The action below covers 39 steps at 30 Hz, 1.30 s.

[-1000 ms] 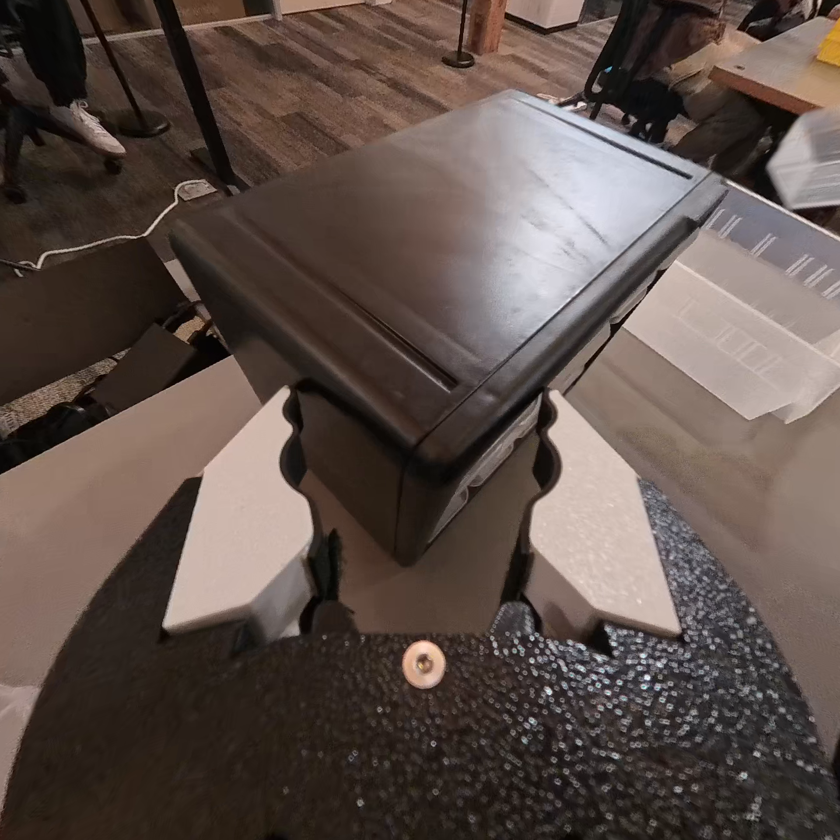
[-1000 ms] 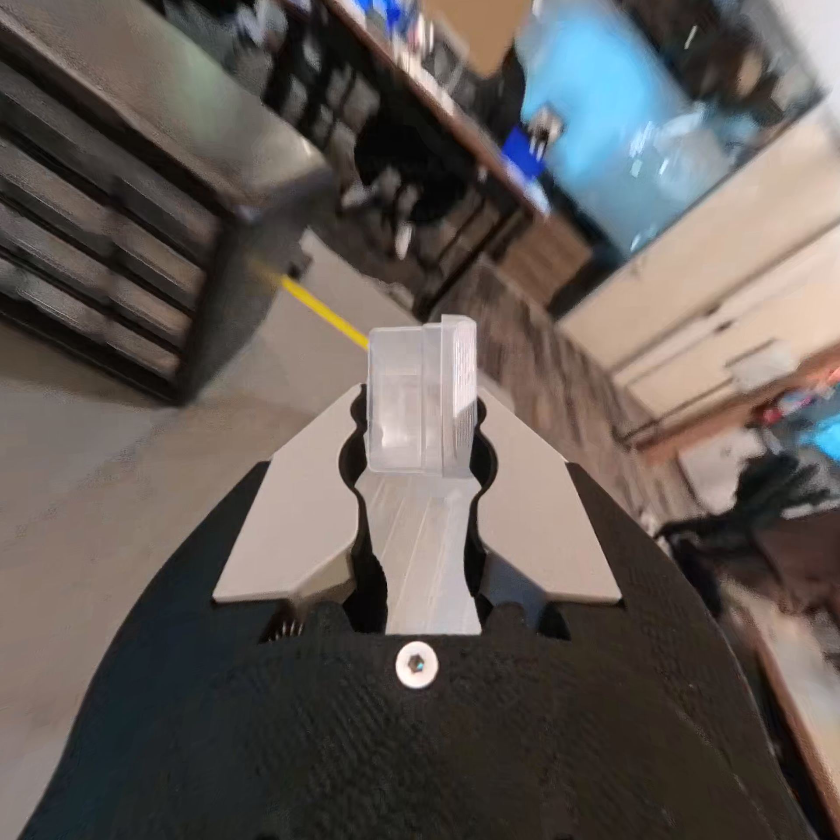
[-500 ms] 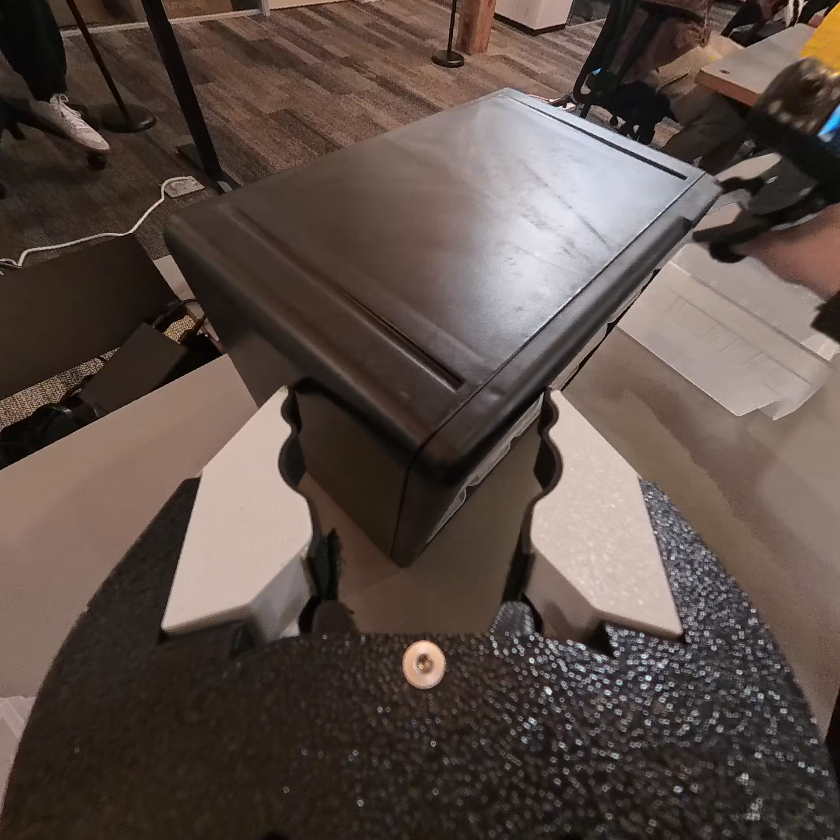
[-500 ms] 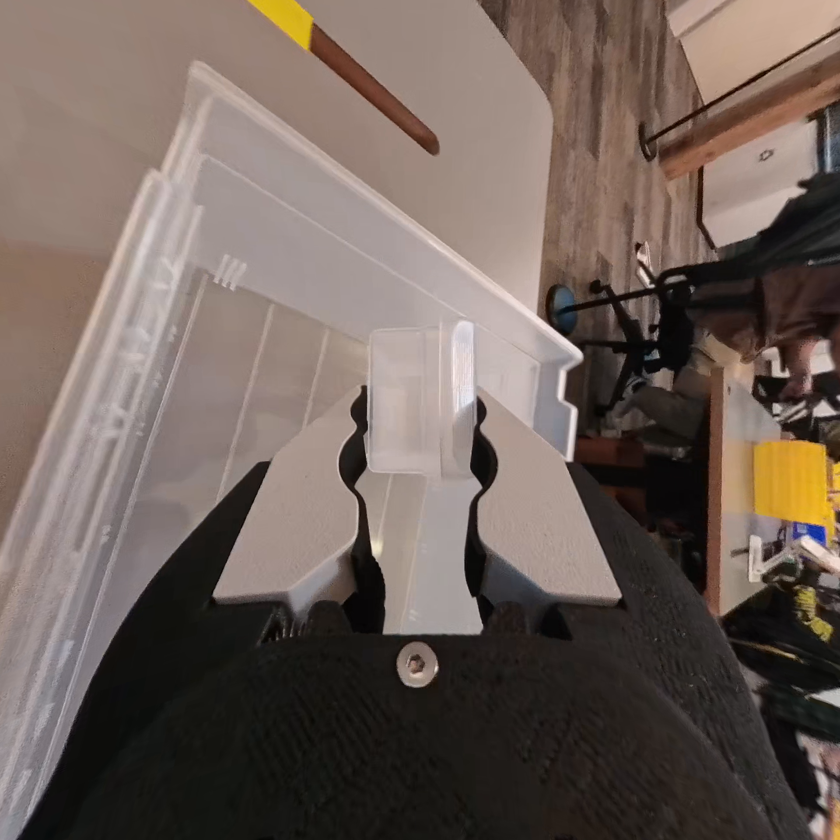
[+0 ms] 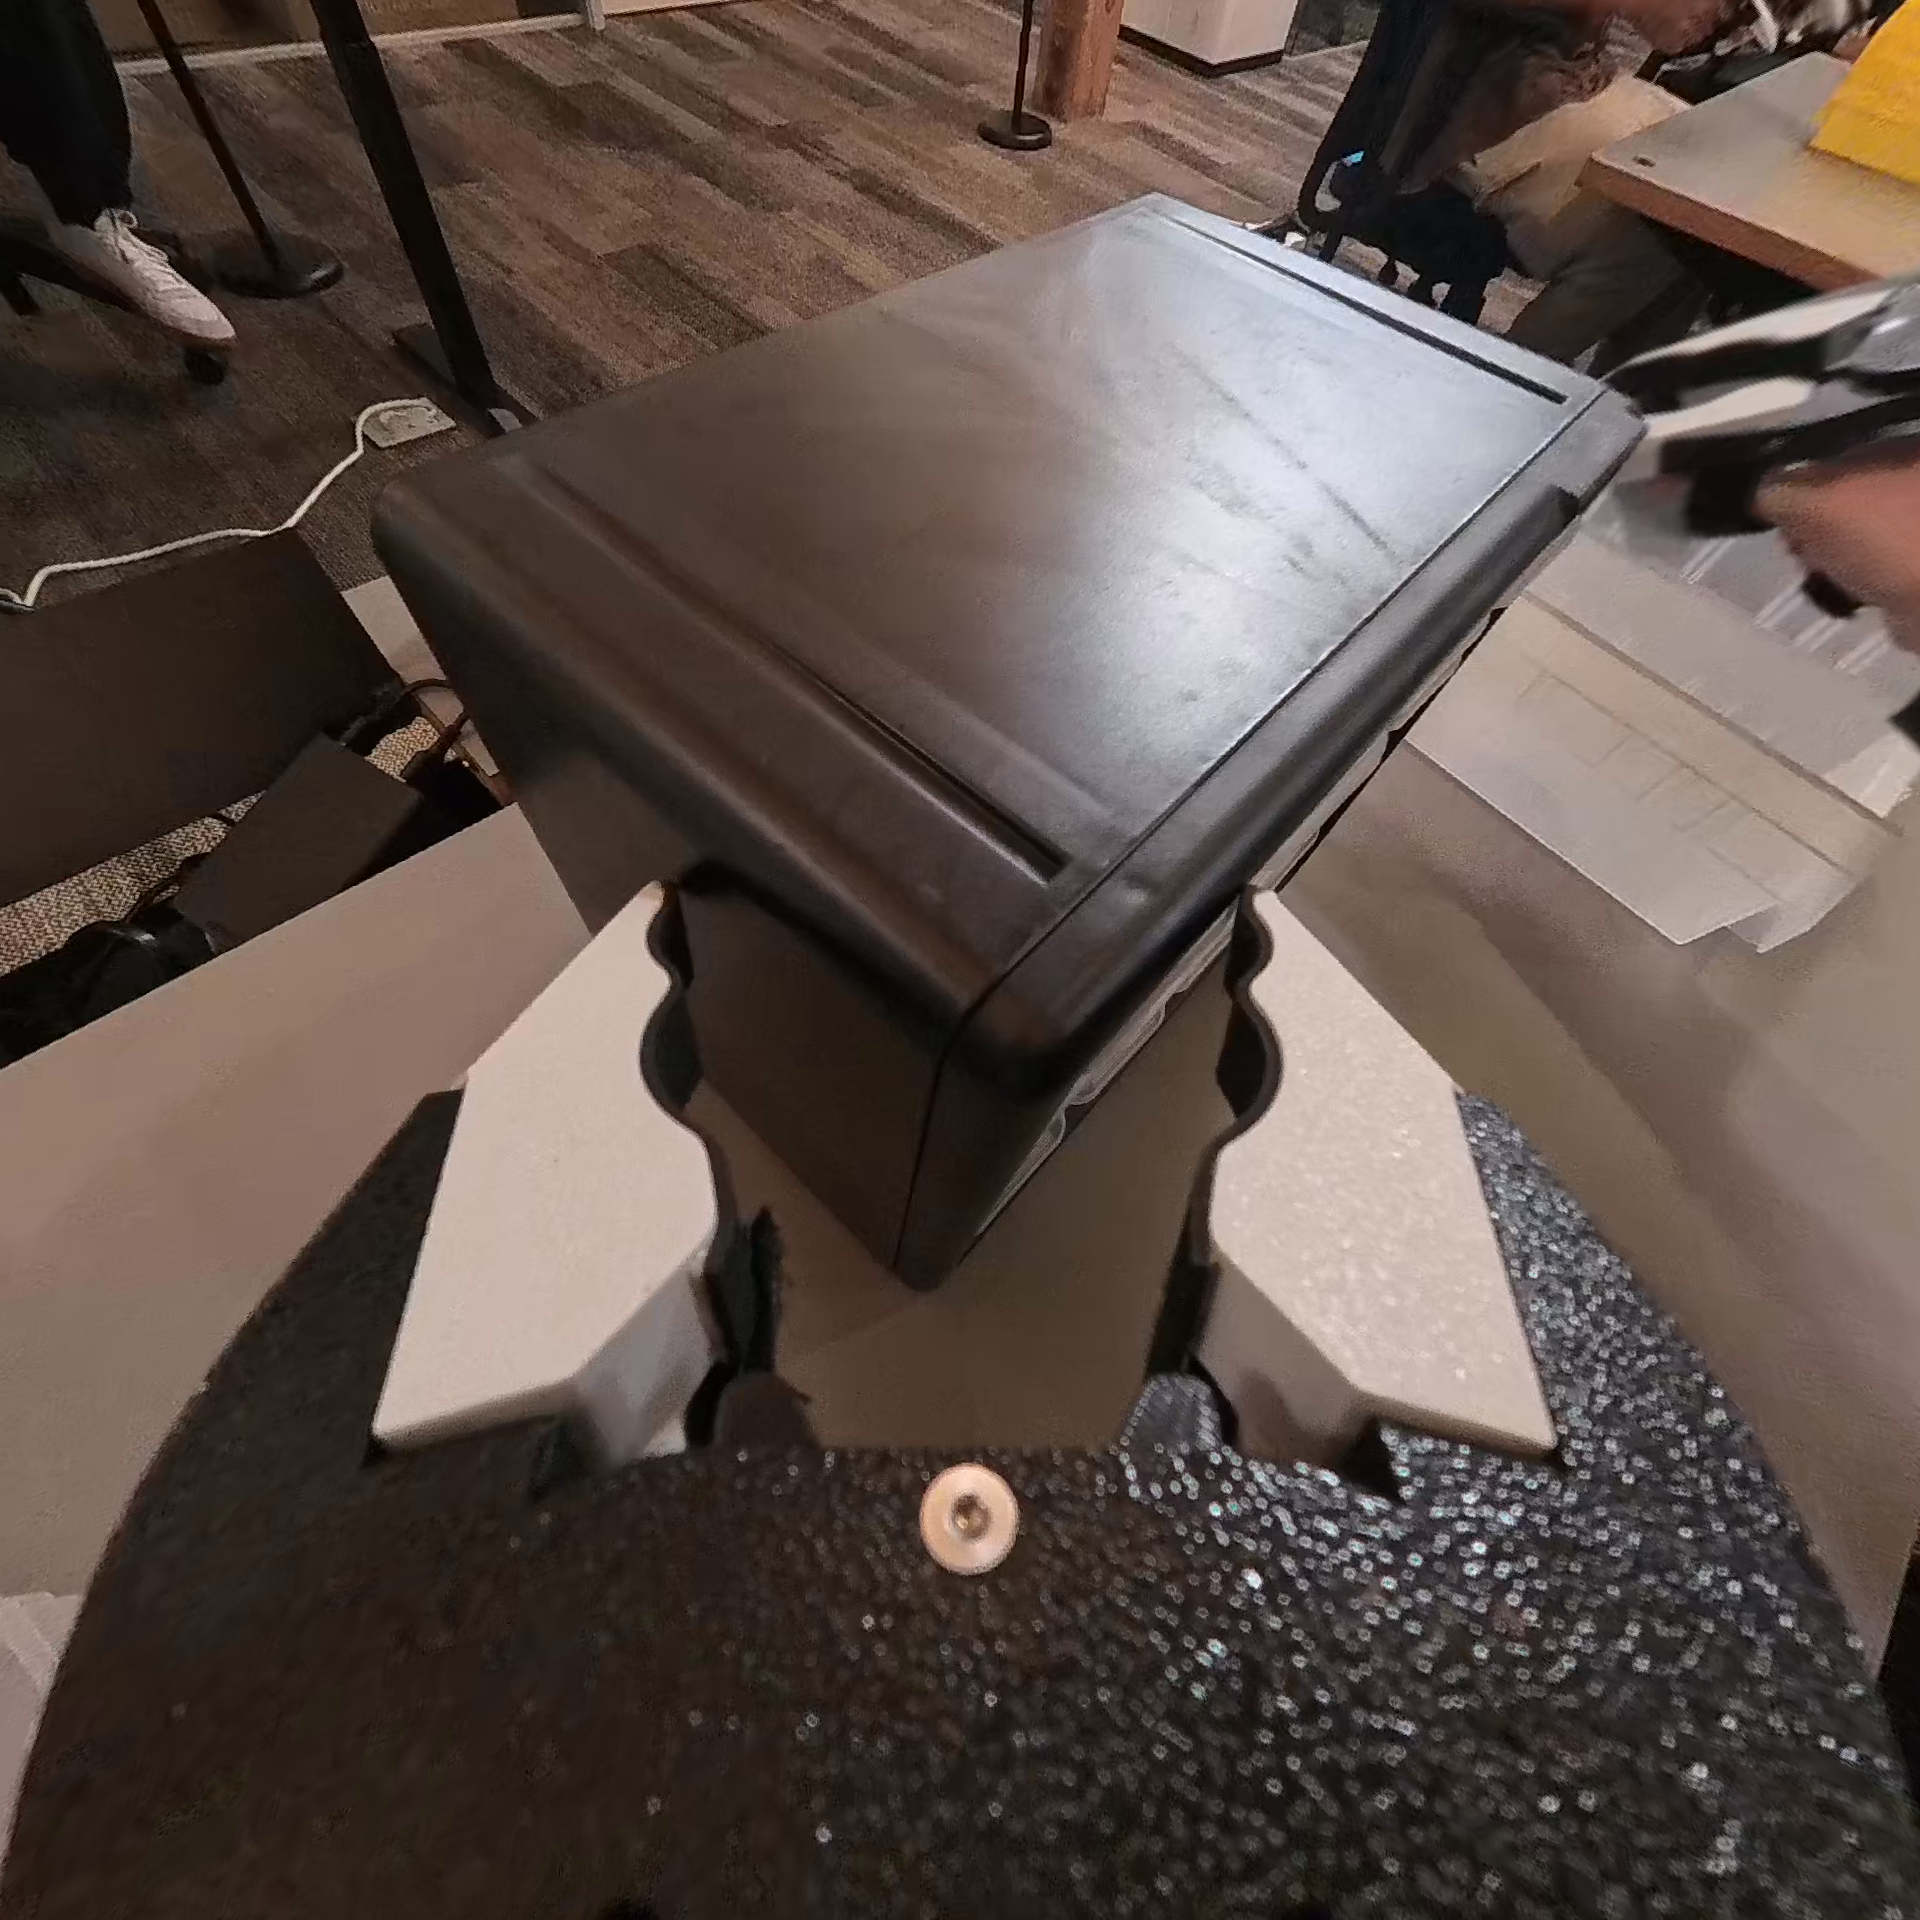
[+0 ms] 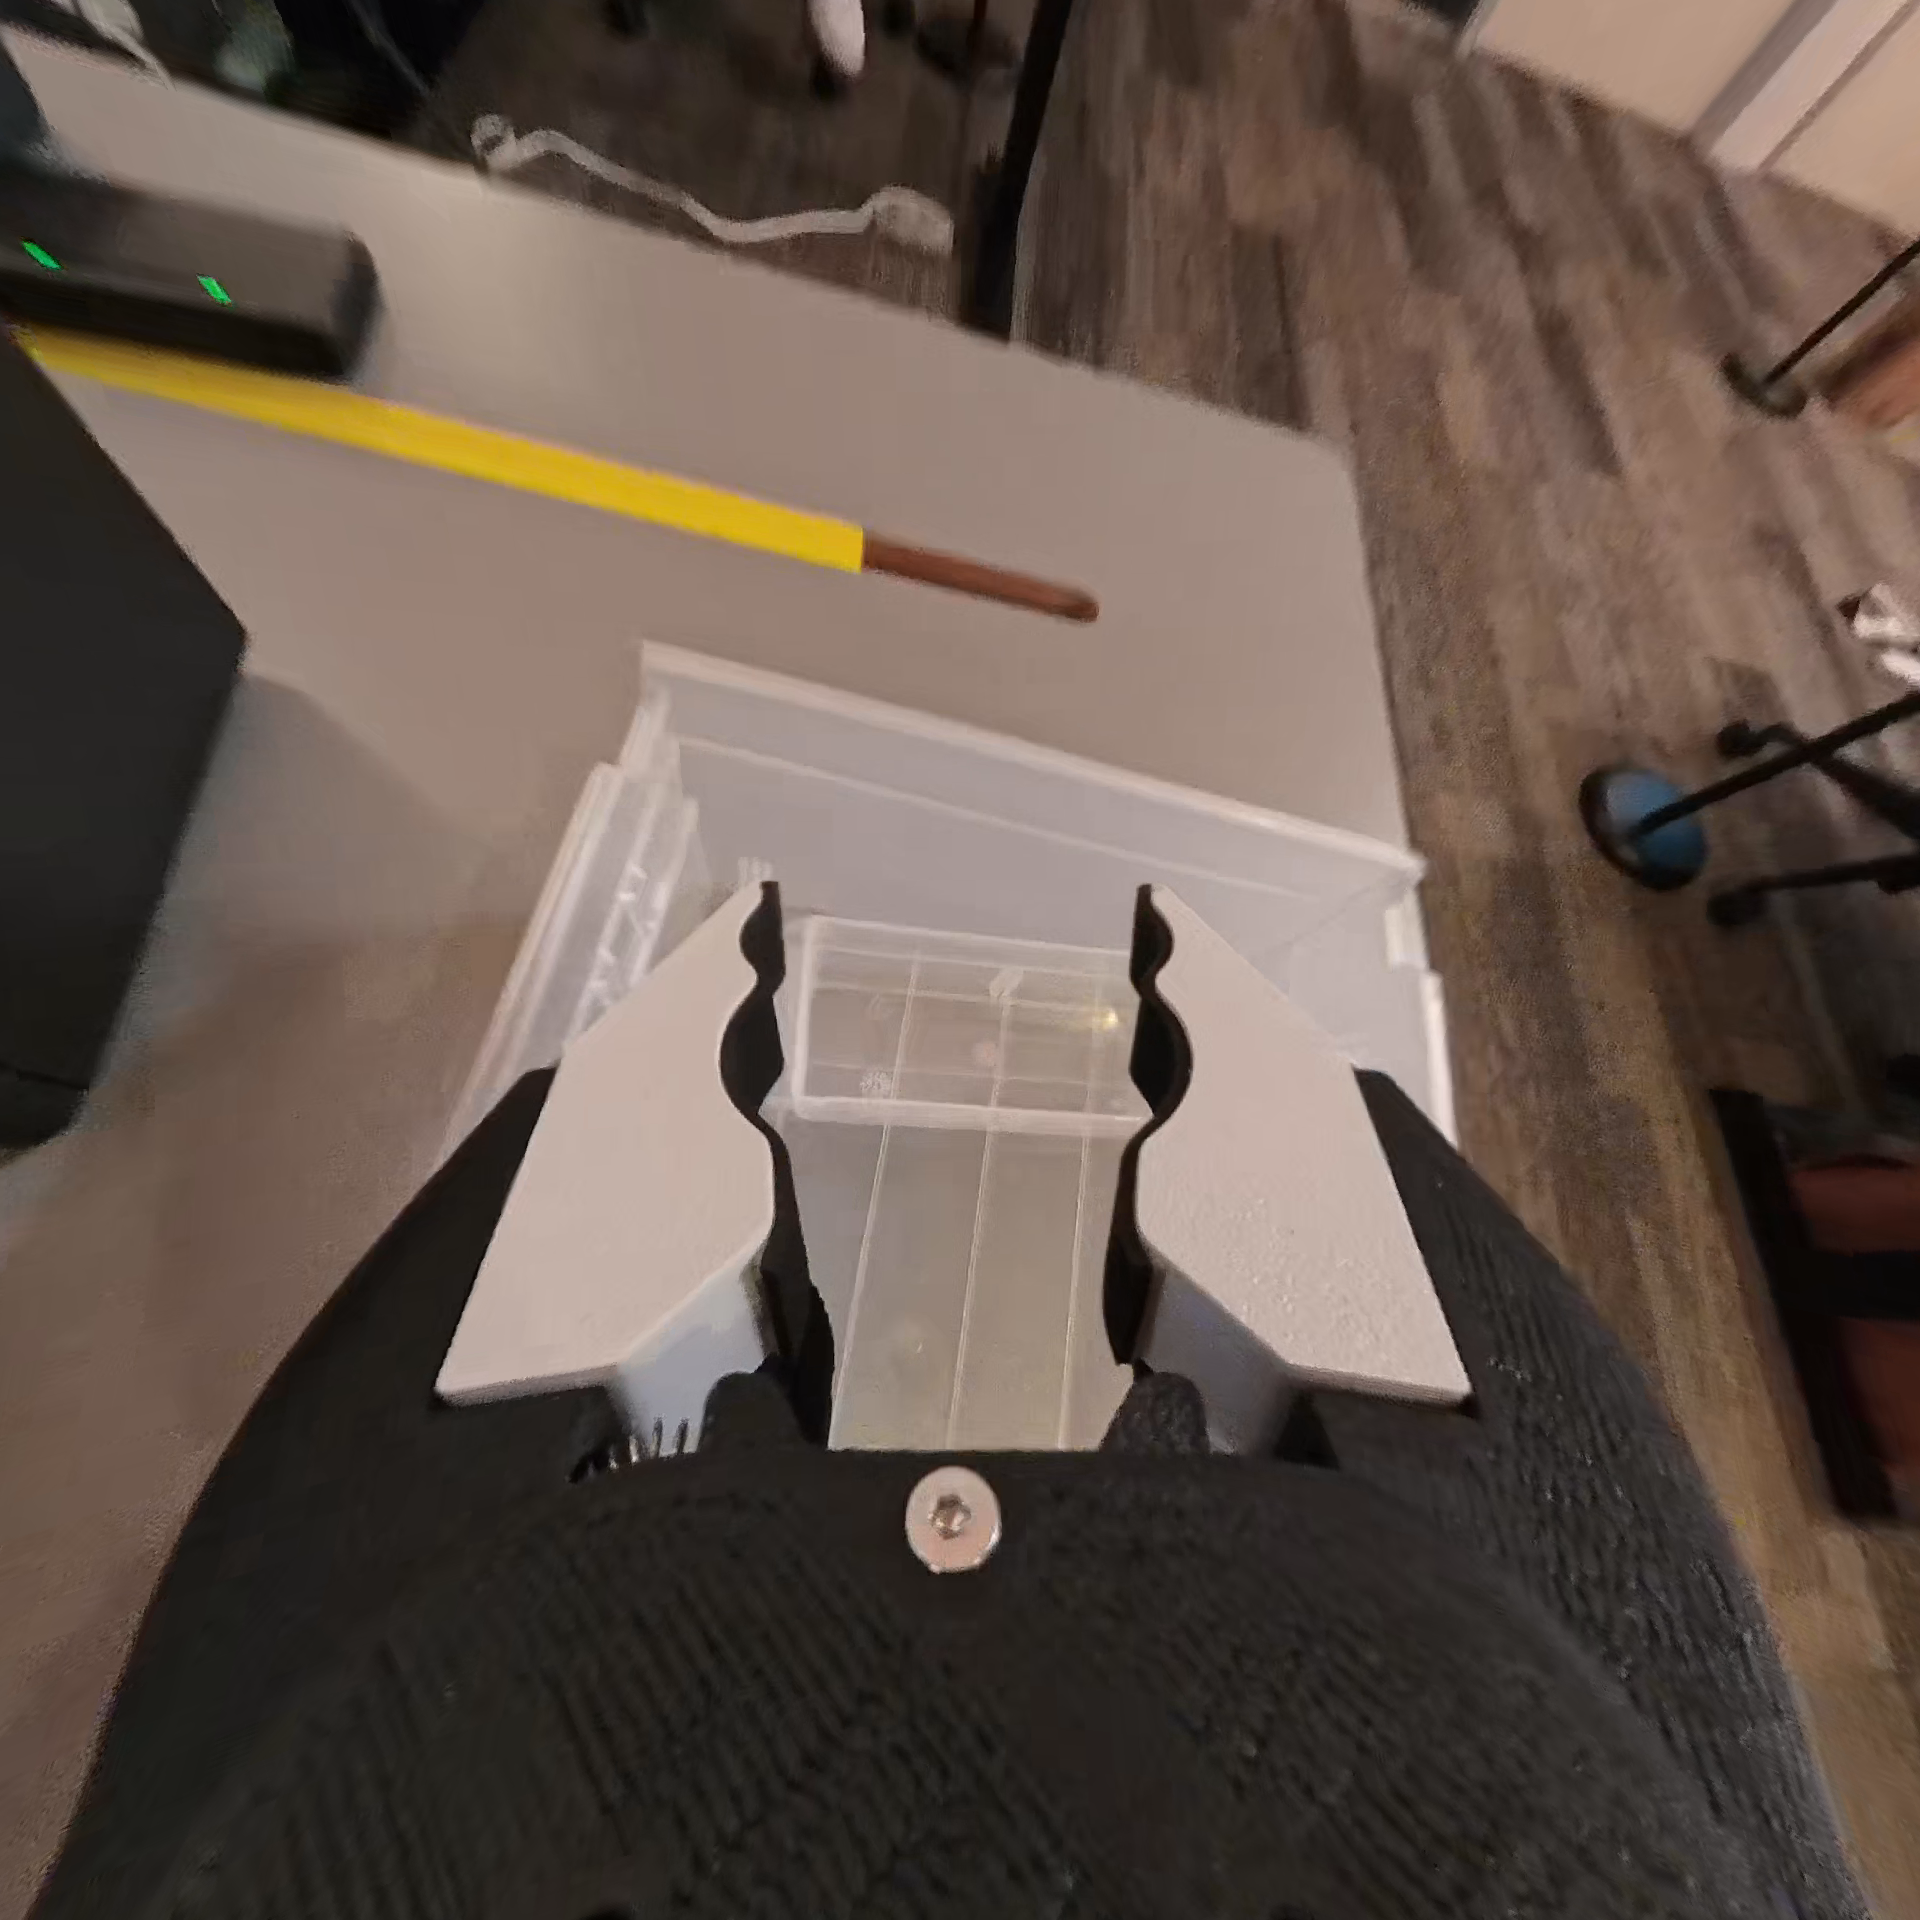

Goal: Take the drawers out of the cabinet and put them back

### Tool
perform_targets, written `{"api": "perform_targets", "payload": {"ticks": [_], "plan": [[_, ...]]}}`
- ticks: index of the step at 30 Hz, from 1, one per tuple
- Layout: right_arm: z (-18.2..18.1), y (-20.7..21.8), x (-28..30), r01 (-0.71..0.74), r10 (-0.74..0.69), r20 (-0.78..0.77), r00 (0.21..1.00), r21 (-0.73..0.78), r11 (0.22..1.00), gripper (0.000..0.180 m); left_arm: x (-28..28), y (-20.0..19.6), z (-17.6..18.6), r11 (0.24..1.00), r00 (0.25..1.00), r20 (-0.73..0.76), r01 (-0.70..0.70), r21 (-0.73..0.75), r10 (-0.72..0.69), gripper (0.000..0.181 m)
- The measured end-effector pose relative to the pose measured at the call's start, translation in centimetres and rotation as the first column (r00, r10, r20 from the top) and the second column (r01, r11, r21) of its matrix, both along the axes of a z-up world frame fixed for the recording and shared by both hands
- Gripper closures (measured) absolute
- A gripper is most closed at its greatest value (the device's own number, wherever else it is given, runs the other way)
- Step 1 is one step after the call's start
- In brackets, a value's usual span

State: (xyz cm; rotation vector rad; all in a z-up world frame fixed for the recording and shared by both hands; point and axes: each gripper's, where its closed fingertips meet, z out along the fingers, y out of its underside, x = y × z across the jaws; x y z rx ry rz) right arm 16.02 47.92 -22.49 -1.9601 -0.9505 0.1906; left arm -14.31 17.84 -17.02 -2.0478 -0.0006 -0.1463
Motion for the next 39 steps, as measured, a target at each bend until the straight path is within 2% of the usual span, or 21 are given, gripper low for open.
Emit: {"api": "perform_targets", "payload": {"ticks": [3, 5, 7, 9, 12, 14, 16, 18, 21, 27, 29, 34, 37, 39], "plan": [[5.8, -4.1, -1.8, -0.108, 0.128, -0.105, 0.986, 0.179, 0.978, 0.112, 0.0, 0.0, 0.0, 1.000, 1.000, -0.003, 0.000, 0.000, 0.000, 0.080], [9.0, -9.3, -4.7, -0.246, 0.298, -0.094, 0.950, 0.363, 0.899, 0.113, 0.0, 0.0, 0.0, 1.000, 1.000, -0.008, 0.000, 0.001, 0.000, 0.080], [9.8, -15.7, -8.5, -0.425, 0.481, 0.028, 0.876, 0.516, 0.744, 0.115, 0.0, 0.0, 0.1, 1.000, 1.000, -0.012, 0.000, 0.002, 0.000, 0.080], [8.2, -21.9, -12.3, -0.592, 0.592, 0.230, 0.773, 0.597, 0.541, 0.123, 0.0, 0.0, 0.1, 1.000, 1.000, -0.014, 0.000, 0.003, 0.000, 0.080], [3.6, -28.4, -16.7, -0.750, 0.590, 0.516, 0.621, 0.609, 0.258, 0.135, 0.0, 0.0, 0.1, 1.000, 1.000, -0.016, 0.002, 0.004, -0.002, 0.080], [0.8, -30.1, -18.9, -0.797, 0.519, 0.641, 0.565, 0.588, 0.141, 0.142, 0.0, 0.0, 0.1, 1.000, 1.000, -0.018, 0.002, 0.005, -0.002, 0.079], [-1.6, -30.7, -20.8, -0.823, 0.494, 0.689, 0.531, 0.559, 0.106, 0.143, 0.0, 0.0, 0.1, 1.000, 1.000, -0.021, 0.002, 0.006, -0.002, 0.080], [-2.8, -30.7, -22.3, -0.819, 0.469, 0.704, 0.534, 0.568, 0.081, 0.144, 0.0, 0.0, 0.1, 1.000, 1.000, -0.022, 0.002, 0.006, -0.002, 0.080], [-3.2, -29.6, -23.7, -0.792, 0.370, 0.725, 0.582, 0.607, 0.057, 0.148, 0.0, 0.0, 0.1, 1.000, 1.000, -0.024, 0.002, 0.007, -0.002, 0.080], [-3.1, -28.3, -24.4, -0.743, 0.267, 0.708, 0.654, 0.668, 0.047, 0.163, -0.1, 0.0, 0.1, 1.000, 1.000, -0.024, 0.006, 0.008, -0.006, 0.080], [-2.9, -28.5, -24.3, -0.729, 0.265, 0.695, 0.669, 0.682, 0.051, 0.172, -0.1, 0.0, 0.1, 1.000, 1.000, -0.024, 0.007, 0.008, -0.007, 0.080], [-2.9, -29.8, -23.2, -0.736, 0.284, 0.699, 0.656, 0.677, 0.036, 0.173, -0.1, 0.0, 0.1, 1.000, 1.000, -0.025, 0.007, 0.010, -0.007, 0.080], [-2.9, -31.1, -22.3, -0.749, 0.297, 0.715, 0.633, 0.662, 0.001, 0.173, -0.1, 0.0, 0.1, 1.000, 1.000, -0.025, 0.007, 0.010, -0.007, 0.080], [-2.7, -32.4, -21.9, -0.747, 0.357, 0.707, 0.611, 0.664, -0.037, 0.159, -0.1, 0.0, 0.1, 1.000, 1.000, -0.026, 0.007, 0.009, -0.007, 0.080]]}}
